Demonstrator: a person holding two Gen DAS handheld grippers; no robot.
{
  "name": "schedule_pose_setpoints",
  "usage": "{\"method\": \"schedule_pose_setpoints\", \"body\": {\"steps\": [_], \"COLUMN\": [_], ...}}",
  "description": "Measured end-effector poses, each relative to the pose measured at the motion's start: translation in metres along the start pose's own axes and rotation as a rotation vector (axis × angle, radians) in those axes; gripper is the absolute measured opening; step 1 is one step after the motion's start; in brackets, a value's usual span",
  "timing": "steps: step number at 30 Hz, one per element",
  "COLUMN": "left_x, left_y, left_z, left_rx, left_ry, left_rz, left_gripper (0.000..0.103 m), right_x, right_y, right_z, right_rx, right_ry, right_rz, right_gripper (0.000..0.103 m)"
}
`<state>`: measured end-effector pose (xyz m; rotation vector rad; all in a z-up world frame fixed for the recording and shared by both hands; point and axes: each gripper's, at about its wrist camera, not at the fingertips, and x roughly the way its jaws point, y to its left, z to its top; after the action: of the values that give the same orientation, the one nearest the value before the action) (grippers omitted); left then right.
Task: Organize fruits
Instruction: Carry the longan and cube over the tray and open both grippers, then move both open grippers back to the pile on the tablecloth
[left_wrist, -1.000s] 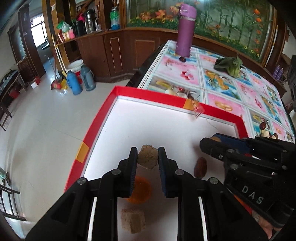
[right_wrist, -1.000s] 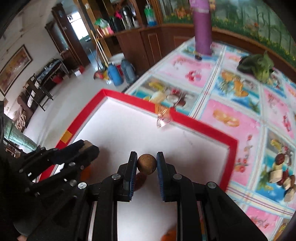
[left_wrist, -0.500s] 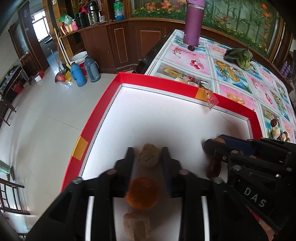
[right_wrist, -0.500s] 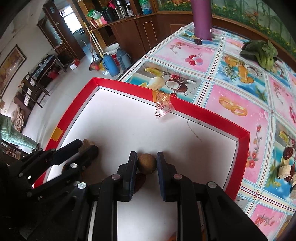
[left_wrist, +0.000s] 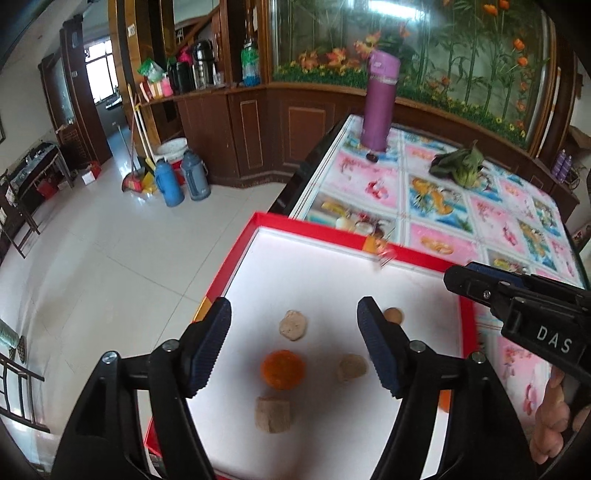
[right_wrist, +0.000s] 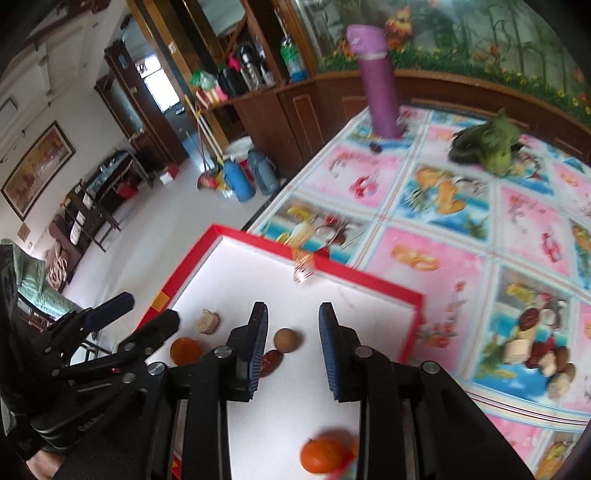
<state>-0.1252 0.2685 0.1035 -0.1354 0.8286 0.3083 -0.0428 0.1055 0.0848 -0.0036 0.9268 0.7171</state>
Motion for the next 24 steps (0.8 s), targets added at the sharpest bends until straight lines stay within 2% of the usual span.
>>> {"method": "schedule_pose_setpoints", "body": {"steps": [3,8,14,19,24], "left_x": [-0.019,-0.047,-0.047,-0.021,0.008], "left_y": [-0.015,-0.063,-0.129,-0.179,-0.212], "left_z": [0.001,-0.005,-0.022,-0.033,-0.034], "left_rx": [0.026,0.118,0.251,0.333,0.389], "left_ry": [-0.041,-0.097,-0.086,-0.057,-0.026], "left_rz": [-0.025,-0.109,-0.188,-0.24,-0.229], "left_gripper": [0.078,0.082,0.083,0.083,0.083], "right_x": [-0.025,-0.073,-0.123,-0.117,-0.094], "right_y": [-0.014,-0.057,-0.134,-0.186,-0.207], "right_z": [-0.003,-0.016,-0.045,-0.07,-0.084], "right_rx": [0.006,0.027,0.096,0.154,0.197], "right_ry": [-0.042,-0.098,-0.138,-0.065,-0.036], "right_rz": [-0.007,-0.053,-0.182,-0.235,-0.192], "right_gripper": [0.028,0.028,0.028,0.028,0.028]}}
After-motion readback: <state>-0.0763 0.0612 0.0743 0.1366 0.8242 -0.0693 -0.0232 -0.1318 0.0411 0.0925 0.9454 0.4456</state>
